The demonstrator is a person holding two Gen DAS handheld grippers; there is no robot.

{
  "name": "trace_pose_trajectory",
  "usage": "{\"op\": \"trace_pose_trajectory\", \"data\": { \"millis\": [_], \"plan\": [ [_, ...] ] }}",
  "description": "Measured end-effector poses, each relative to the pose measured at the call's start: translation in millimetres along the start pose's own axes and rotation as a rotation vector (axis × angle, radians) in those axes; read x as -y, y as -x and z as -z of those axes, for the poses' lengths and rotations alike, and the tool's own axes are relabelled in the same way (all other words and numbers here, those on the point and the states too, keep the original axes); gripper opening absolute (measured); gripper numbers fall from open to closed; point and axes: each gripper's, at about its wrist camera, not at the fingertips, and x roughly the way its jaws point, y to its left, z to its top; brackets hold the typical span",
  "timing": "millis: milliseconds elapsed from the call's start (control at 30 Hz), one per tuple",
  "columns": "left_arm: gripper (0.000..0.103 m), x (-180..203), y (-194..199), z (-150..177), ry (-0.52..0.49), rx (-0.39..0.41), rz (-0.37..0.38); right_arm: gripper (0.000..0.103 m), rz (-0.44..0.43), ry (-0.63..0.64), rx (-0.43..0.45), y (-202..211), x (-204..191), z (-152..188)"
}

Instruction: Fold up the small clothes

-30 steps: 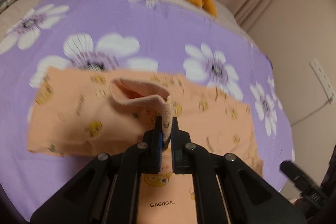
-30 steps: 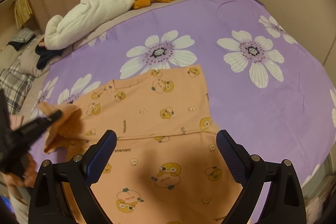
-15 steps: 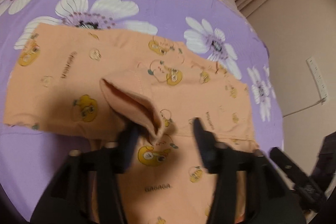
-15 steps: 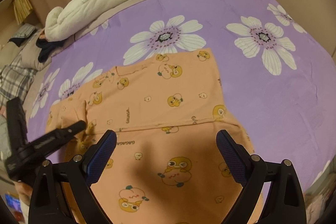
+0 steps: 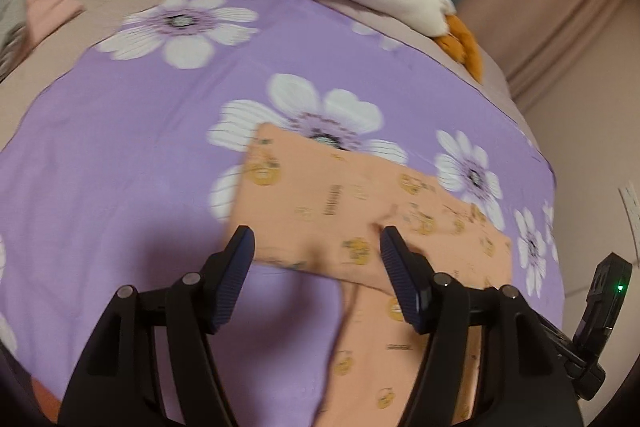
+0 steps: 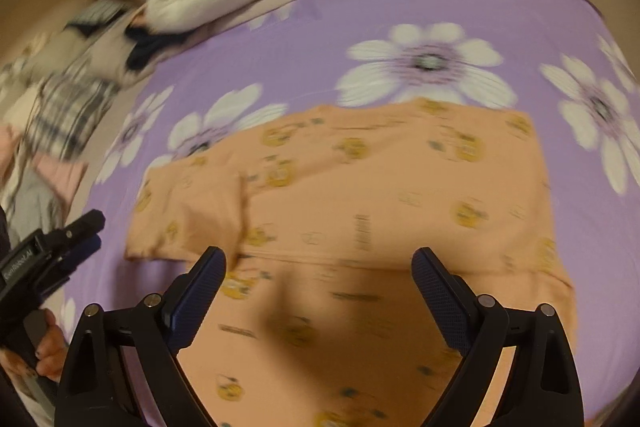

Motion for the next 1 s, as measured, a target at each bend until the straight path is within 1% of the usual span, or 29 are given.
{"op": "trace_pose_trajectory", "data": {
  "millis": [33, 133, 200, 233, 267, 300, 333, 367, 400, 433, 467, 500, 600, 700, 833, 933, 1000],
  "plan": [
    [0.064, -6.8, 2.3, 0.4, 0.019, 0.002, -0.008, 0.092, -0.008, 0.027, -0.012, -6.3, -9.9, -2.2],
    [0.064, -20.4, 9.1, 2.1, 0.047, 0.007, -0.017, 0.085, -0.023, 0.115, -0.049, -26.5, -40.4, -7.8],
    [0.064, -24.6, 12.0, 2.9, 0.054, 0.008, -0.027, 0.079, -0.021, 0.158, -0.058, -36.8, -54.7, -9.7],
    [0.064, -26.6, 13.3, 3.4, 0.056, 0.009, -0.032, 0.077, -0.02, 0.182, -0.066, -43.7, -62.8, -10.3],
    [0.064, -27.5, 14.0, 3.5, 0.056, 0.009, -0.035, 0.072, -0.02, 0.195, -0.071, -47.0, -65.8, -11.4],
    [0.064, -28.6, 14.7, 4.0, 0.057, 0.01, -0.041, 0.065, -0.024, 0.213, -0.083, -53.1, -70.5, -11.9],
    [0.064, -29.8, 15.3, 4.4, 0.057, 0.009, -0.043, 0.06, -0.023, 0.226, -0.098, -58.5, -73.4, -12.3],
    [0.064, -30.8, 16.2, 4.8, 0.057, 0.008, -0.044, 0.051, -0.016, 0.237, -0.114, -64.8, -75.6, -12.5],
    [0.064, -31.2, 16.8, 5.1, 0.056, 0.008, -0.044, 0.035, 0.0, 0.248, -0.123, -70.1, -76.6, -12.9],
    [0.064, -31.6, 17.3, 5.4, 0.054, 0.008, -0.044, 0.026, 0.017, 0.254, -0.125, -72.5, -76.5, -13.8],
    [0.064, -31.6, 16.7, 5.4, 0.053, 0.007, -0.044, 0.014, 0.029, 0.252, -0.12, -72.5, -75.8, -15.1],
    [0.064, -31.9, 17.0, 5.9, 0.052, 0.007, -0.044, 0.013, 0.028, 0.24, -0.106, -68.5, -72.6, -17.0],
    [0.064, -32.9, 14.7, 6.6, 0.045, 0.002, -0.044, 0.012, -0.038, 0.161, -0.054, -48.1, -53.3, -24.7],
    [0.064, -33.4, 10.8, 7.3, 0.045, -0.004, -0.05, 0.011, -0.05, 0.084, -0.026, -36.9, -29.7, -31.0],
    [0.064, -33.6, 6.5, 9.1, 0.041, -0.015, -0.053, 0.011, -0.061, -0.023, -0.072, -48.5, 1.3, -28.0],
    [0.064, -33.1, 3.0, 9.8, 0.032, -0.025, -0.074, 0.011, -0.051, -0.05, -0.088, -55.5, 7.6, -24.3],
    [0.064, -32.8, 1.8, 10.0, 0.026, -0.028, -0.078, 0.011, -0.059, -0.051, -0.079, -51.7, 6.4, -26.4]
  ]
}}
